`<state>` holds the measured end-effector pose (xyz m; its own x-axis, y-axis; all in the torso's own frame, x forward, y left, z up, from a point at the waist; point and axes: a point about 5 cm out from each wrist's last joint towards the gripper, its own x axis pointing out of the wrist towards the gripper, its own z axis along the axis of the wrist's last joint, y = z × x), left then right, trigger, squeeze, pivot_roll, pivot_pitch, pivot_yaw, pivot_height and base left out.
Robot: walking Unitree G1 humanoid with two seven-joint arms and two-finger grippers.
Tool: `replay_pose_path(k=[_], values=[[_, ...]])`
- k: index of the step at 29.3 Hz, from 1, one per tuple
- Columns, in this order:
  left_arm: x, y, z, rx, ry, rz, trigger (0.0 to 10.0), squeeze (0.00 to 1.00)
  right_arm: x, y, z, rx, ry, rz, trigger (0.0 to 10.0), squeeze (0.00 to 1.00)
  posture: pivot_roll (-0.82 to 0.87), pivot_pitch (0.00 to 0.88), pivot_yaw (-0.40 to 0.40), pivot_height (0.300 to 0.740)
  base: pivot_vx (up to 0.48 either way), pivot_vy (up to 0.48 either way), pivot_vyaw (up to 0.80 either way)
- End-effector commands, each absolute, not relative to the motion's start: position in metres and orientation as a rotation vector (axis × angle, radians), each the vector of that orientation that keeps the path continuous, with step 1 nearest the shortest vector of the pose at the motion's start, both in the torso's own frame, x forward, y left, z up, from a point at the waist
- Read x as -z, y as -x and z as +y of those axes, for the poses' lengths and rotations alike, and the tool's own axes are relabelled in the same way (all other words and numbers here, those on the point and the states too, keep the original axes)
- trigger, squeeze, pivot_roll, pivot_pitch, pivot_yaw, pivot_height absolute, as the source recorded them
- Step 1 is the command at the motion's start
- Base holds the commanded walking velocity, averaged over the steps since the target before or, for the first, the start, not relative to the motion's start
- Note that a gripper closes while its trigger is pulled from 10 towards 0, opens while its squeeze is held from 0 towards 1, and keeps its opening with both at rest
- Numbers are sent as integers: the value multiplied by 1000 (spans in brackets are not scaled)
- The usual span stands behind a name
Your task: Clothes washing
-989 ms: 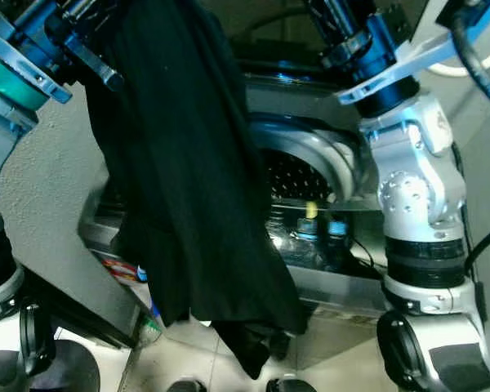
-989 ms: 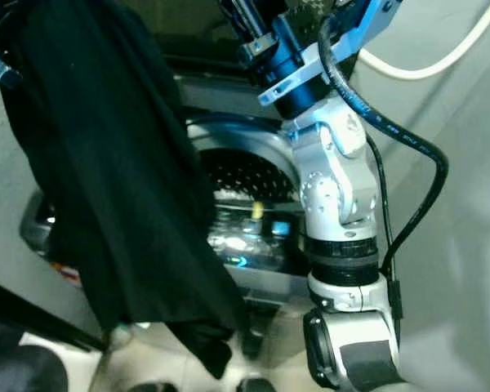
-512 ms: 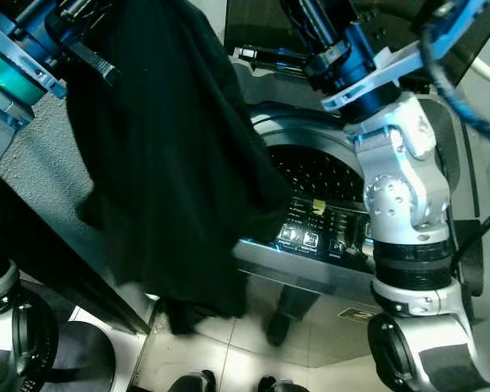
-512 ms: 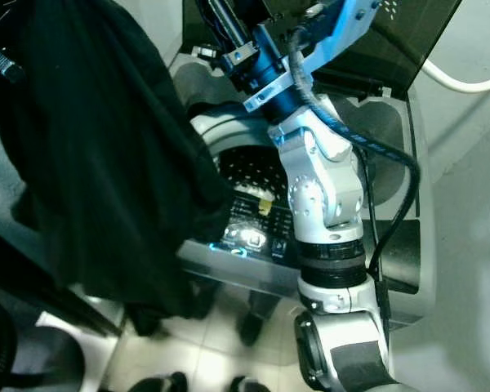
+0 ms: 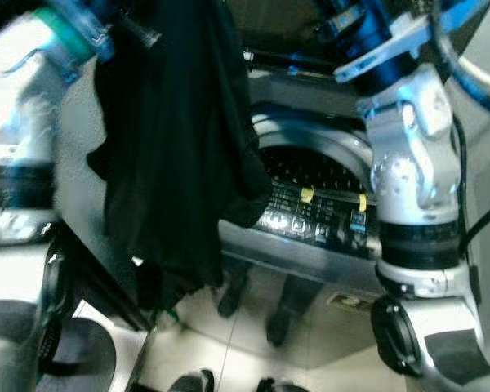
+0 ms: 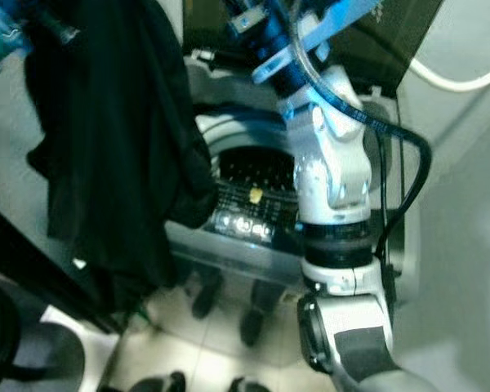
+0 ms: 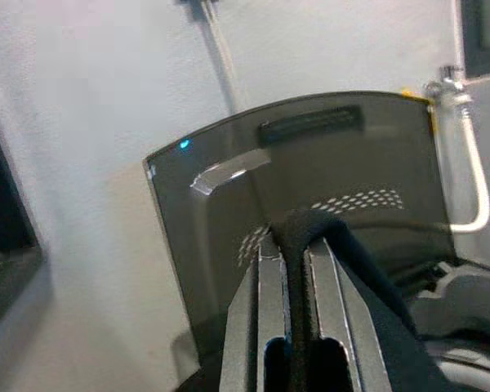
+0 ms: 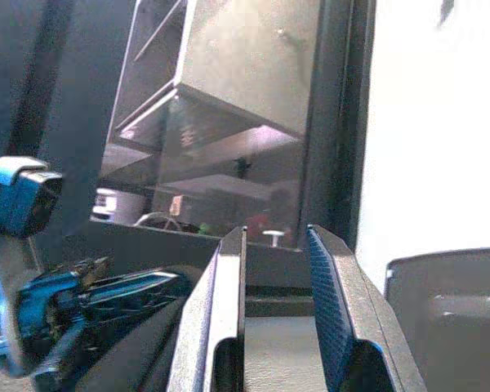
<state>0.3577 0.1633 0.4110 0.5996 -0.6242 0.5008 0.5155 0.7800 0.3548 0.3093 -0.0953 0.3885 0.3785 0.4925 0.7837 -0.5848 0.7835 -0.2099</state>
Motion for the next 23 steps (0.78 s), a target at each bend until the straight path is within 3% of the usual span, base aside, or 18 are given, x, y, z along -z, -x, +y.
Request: replay_pose_path(k=[1, 2, 4, 5, 10, 11, 13, 14, 16, 17, 19, 20, 22, 23], values=[[-424, -361, 157, 582, -267, -719, 10000, 0, -393, -307, -104, -628, -112, -1001, 10000, 0, 102, 59, 55, 740, 0, 0, 0], [-432, -363, 154, 496, -364, -770, 10000, 0, -395, -306, -107, -596, -117, -1015, 10000, 0, 100, 61, 55, 740, 0, 0, 0], [-432, -363, 154, 496, -364, -770, 10000, 0, -395, -306, -107, -596, -117, -1015, 10000, 0, 100, 61, 55, 740, 0, 0, 0], [-442, -361, 147, 422, -495, -834, 10000, 0, -397, -305, -111, -580, -138, -1028, 10000, 0, 99, 65, 55, 740, 0, 0, 0], [-458, -354, 137, 384, -574, -940, 10000, 0, -398, -302, -111, -603, -157, -1040, 10000, 0, 95, 70, 57, 740, 0, 0, 0], [-485, -334, 109, 199, -873, -1202, 10000, 0, -399, -300, -108, -635, -176, -1045, 10000, 0, 97, 74, 50, 740, 0, 0, 0], [-483, -329, 89, 198, -943, -1309, 10000, 0, -399, -300, -107, -638, -181, -1046, 10000, 0, 99, 76, 49, 740, 0, 0, 0], [-469, -341, 79, 376, -826, -1161, 10000, 0, -398, -301, -107, -637, -182, -1045, 10000, 0, 99, 76, 49, 740, 0, 0, 0], [-469, -341, 79, 376, -826, -1161, 10000, 0, -398, -301, -107, -637, -182, -1045, 10000, 0, 99, 76, 49, 740, 0, 0, 0], [-456, -348, 72, 521, -730, -1061, 10000, 0, -398, -301, -107, -636, -183, -1045, 10000, 0, 99, 79, 51, 740, 0, 0, 0], [-404, -371, 57, 996, -355, -614, 10000, 0, -397, -301, -105, -630, -184, -1037, 10000, 0, 89, 90, 58, 740, 0, 0, 0], [-404, -371, 57, 996, -355, -614, 10000, 0, -397, -301, -105, -630, -184, -1037, 10000, 0, 89, 90, 58, 740, 0, 0, 0], [-377, -372, 52, 1224, -212, -460, 10000, 0, -395, -300, -104, -622, -183, -1029, 10000, 0, 89, 94, 62, 740, 0, 0, 0], [-377, -372, 52, 1224, -212, -460, 10000, 0, -395, -300, -104, -622, -183, -1029, 10000, 0, 89, 94, 62, 740, 0, 0, 0]])
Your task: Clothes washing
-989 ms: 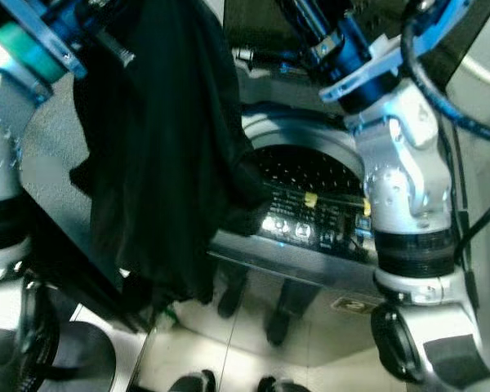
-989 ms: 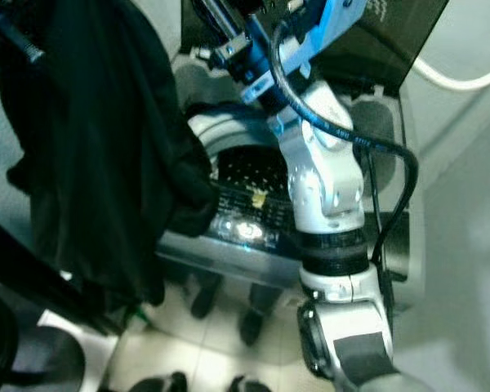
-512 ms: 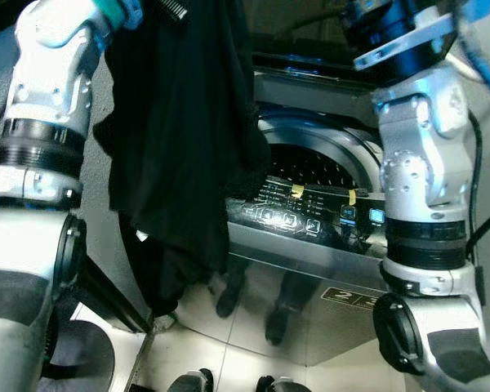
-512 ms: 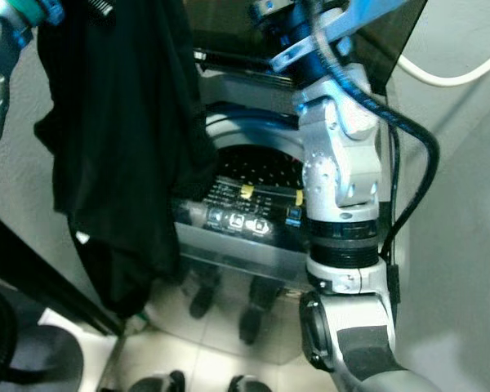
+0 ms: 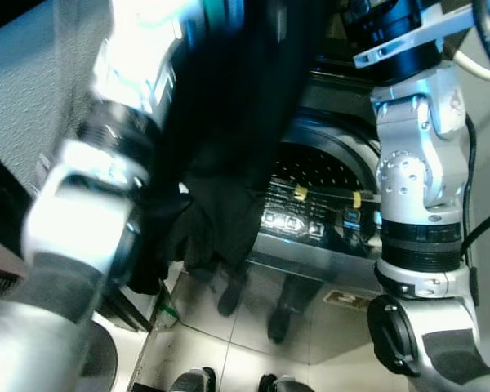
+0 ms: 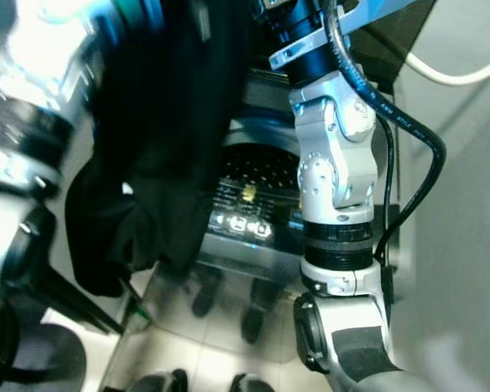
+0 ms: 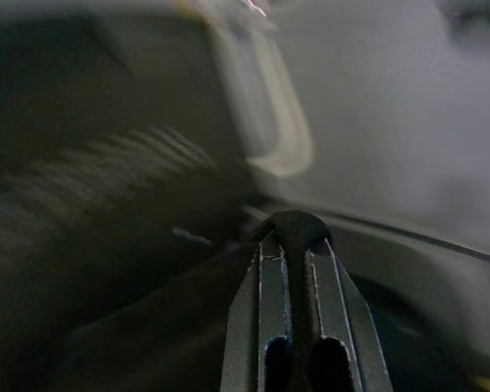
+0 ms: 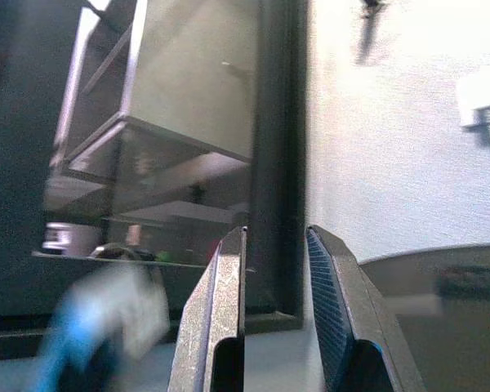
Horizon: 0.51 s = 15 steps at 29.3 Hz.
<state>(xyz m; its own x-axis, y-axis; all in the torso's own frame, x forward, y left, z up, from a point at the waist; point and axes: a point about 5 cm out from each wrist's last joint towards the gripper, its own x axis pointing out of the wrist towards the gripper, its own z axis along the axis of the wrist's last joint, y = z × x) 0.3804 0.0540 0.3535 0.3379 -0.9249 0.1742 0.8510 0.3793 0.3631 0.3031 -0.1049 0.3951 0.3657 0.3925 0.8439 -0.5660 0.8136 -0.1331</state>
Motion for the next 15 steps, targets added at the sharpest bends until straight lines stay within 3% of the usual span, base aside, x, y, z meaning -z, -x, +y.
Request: replay_pose_path(k=[1, 4, 7, 9, 13, 14, 15], values=[[-368, -373, 54, 1257, -239, -419, 10000, 0, -395, -300, -104, -620, -185, -1025, 10000, 0, 89, 96, 63, 740, 0, 0, 0], [-353, -379, 70, 1274, -219, -314, 10000, 0, -393, -300, -103, -619, -187, -1019, 10000, 0, 96, 98, 67, 740, 0, 0, 0], [-353, -379, 70, 1274, -219, -314, 10000, 0, -393, -300, -103, -619, -187, -1019, 10000, 0, 96, 98, 67, 740, 0, 0, 0], [-343, -385, 90, 1233, -193, -245, 10000, 0, -391, -300, -103, -624, -187, -1013, 10000, 0, 99, 96, 65, 740, 0, 0, 0], [-337, -385, 97, 1224, -207, -234, 10000, 0, -390, -300, -102, -627, -186, -1008, 10000, 0, 102, 97, 62, 740, 0, 0, 0], [-328, -383, 107, 1216, -206, -217, 10000, 1000, -389, -300, -102, -630, -186, -1002, 10000, 0, 107, 95, 58, 740, 0, 0, 0], [-328, -383, 107, 1216, -206, -217, 10000, 1000, -389, -300, -102, -630, -186, -1002, 10000, 0, 107, 95, 58, 740, 0, 0, 0]])
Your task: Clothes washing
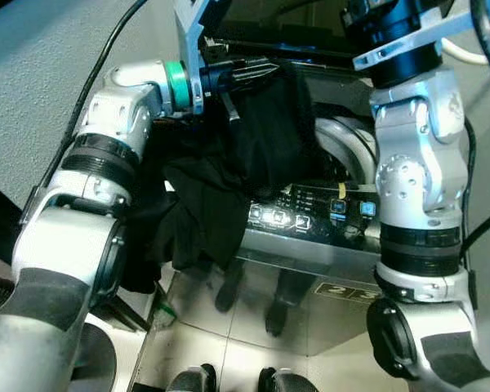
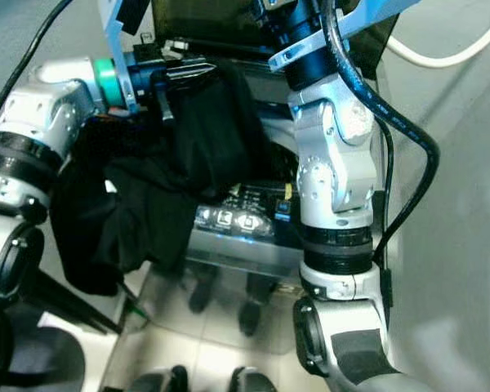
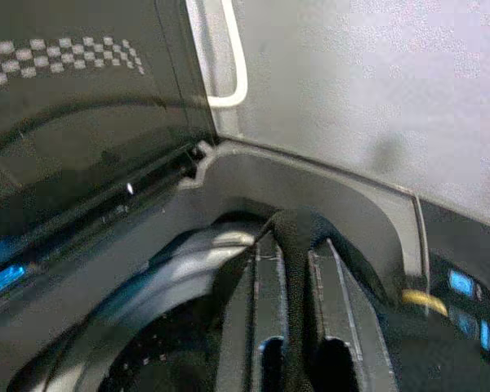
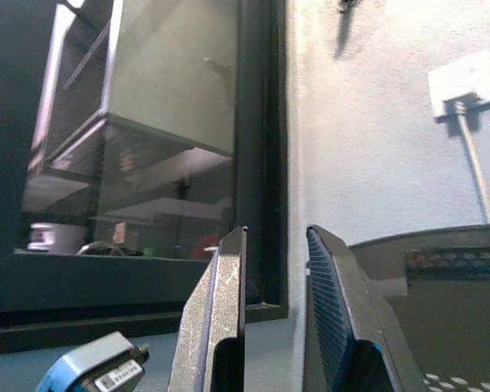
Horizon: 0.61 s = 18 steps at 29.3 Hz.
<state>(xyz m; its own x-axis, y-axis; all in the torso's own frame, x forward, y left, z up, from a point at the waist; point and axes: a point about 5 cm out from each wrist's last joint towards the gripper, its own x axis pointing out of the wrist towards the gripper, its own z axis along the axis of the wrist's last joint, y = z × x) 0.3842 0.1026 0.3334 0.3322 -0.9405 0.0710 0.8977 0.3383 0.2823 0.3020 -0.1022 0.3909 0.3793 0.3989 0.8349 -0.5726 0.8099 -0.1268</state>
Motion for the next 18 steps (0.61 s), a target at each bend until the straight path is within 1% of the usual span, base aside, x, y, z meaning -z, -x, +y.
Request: replay_pose_path(k=[1, 2, 3, 4, 5, 6, 8, 10, 13, 14, 16, 17, 18], values=[[-324, -380, 115, 1218, -187, -210, 10000, 1000, -387, -301, -102, -632, -187, -996, 10000, 0, 109, 95, 57, 740, 0, 0, 0], [-324, -380, 115, 1218, -187, -210, 10000, 1000, -387, -301, -102, -632, -187, -996, 10000, 0, 109, 95, 57, 740, 0, 0, 0], [-322, -378, 121, 1217, -161, -206, 10000, 1000, -386, -301, -101, -634, -187, -992, 10000, 0, 111, 94, 55, 740, 0, 0, 0], [-328, -370, 129, 1232, -135, -239, 10000, 1000, -384, -302, -101, -635, -188, -986, 10000, 0, 116, 93, 52, 740, 0, 0, 0], [-328, -370, 129, 1232, -135, -239, 10000, 1000, -384, -302, -101, -635, -188, -986, 10000, 0, 116, 93, 52, 740, 0, 0, 0], [-335, -361, 136, 1255, -123, -273, 10000, 1000, -383, -303, -100, -637, -189, -980, 10000, 0, 116, 93, 52, 740, 0, 0, 0], [-349, -342, 147, 1301, -148, -345, 10000, 1000, -381, -304, -99, -639, -191, -971, 10000, 0, 120, 93, 51, 740, 0, 0, 0], [-357, -326, 154, 1343, -211, -382, 10000, 1000, -379, -304, -98, -640, -194, -966, 10000, 0, 123, 93, 49, 740, 0, 0, 0], [-359, -321, 156, 1355, -227, -388, 10000, 1000, -379, -304, -98, -641, -196, -965, 10000, 0, 123, 93, 49, 740, 0, 0, 0], [-363, -313, 159, 1365, -252, -398, 10000, 1000, -379, -304, -98, -642, -196, -963, 10000, 0, 126, 93, 48, 740, 0, 0, 0], [-363, -313, 159, 1365, -252, -398, 10000, 1000, -379, -304, -98, -642, -196, -963, 10000, 0, 126, 93, 48, 740, 0, 0, 0], [-367, -303, 167, 1353, -306, -399, 10000, 0, -378, -304, -97, -645, -197, -961, 10000, 0, 135, 92, 48, 740, 0, 0, 0], [-367, -303, 167, 1353, -306, -399, 10000, 0, -378, -304, -97, -645, -197, -961, 10000, 0, 135, 92, 48, 740, 0, 0, 0]])
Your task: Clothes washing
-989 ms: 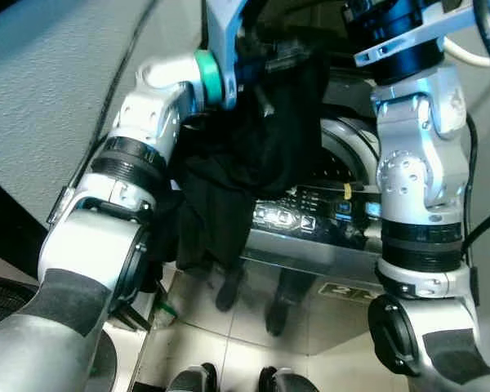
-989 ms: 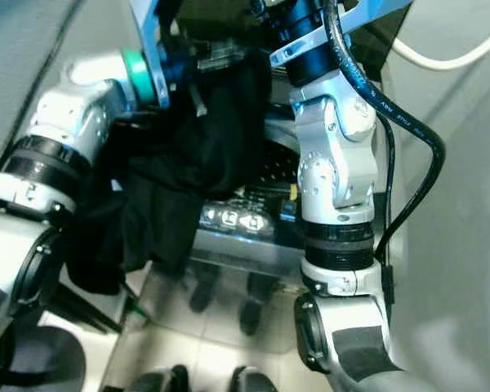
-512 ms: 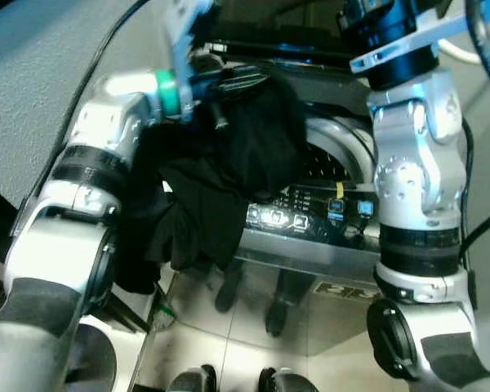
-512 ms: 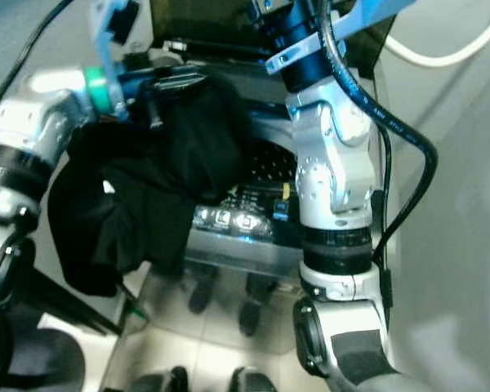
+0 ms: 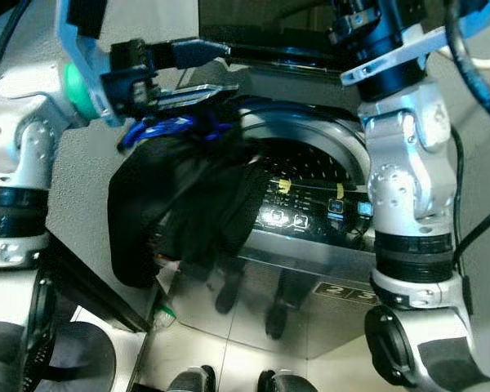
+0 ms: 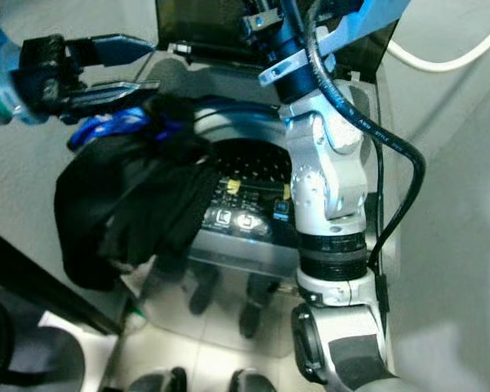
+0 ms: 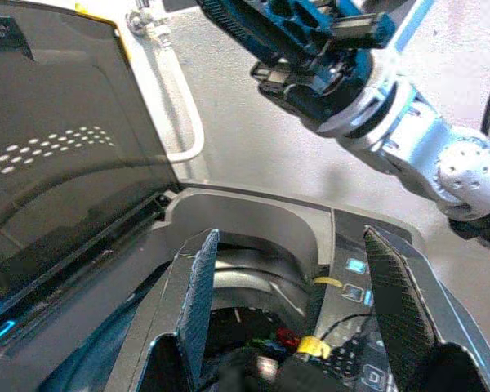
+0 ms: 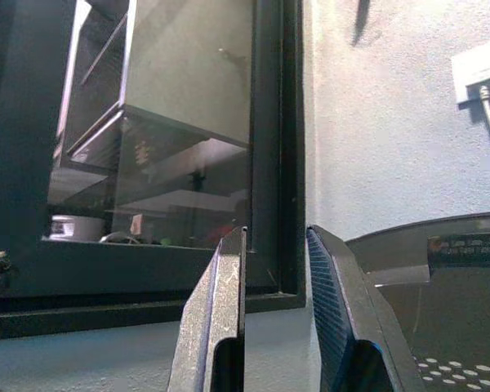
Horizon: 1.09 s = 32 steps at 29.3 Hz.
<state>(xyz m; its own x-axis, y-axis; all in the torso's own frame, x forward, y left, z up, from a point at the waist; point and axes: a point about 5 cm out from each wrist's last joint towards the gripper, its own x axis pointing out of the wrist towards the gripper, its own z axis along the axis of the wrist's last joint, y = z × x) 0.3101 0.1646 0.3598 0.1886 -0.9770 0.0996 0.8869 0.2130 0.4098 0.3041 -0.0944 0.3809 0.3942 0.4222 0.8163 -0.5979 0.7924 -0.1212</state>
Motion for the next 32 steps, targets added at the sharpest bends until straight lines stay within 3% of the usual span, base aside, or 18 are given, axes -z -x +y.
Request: replay_pose_path(k=[1, 6, 13, 20, 32], values=[[-361, -294, 180, 1306, -384, -348, 10000, 0, -377, -305, -96, -649, -198, -957, 10000, 0, 139, 97, 50, 740, 0, 0, 0], [-335, -284, 209, 1147, -436, -183, 10000, 0, -375, -306, -94, -658, -202, -945, 10000, 0, 146, 102, 44, 740, 0, 0, 0], [-283, -305, 233, 895, -266, 21, 10000, 0, -374, -308, -92, -665, -204, -935, 10000, 0, 145, 111, 42, 740, 0, 0, 0], [-267, -306, 227, 914, -176, 78, 10000, 0, -373, -308, -92, -664, -206, -928, 10000, 0, 146, 120, 42, 740, 0, 0, 0], [-236, -301, 226, 936, -245, 226, 10000, 0, -373, -309, -92, -657, -213, -930, 10000, 0, 148, 124, 49, 740, 0, 0, 0]])
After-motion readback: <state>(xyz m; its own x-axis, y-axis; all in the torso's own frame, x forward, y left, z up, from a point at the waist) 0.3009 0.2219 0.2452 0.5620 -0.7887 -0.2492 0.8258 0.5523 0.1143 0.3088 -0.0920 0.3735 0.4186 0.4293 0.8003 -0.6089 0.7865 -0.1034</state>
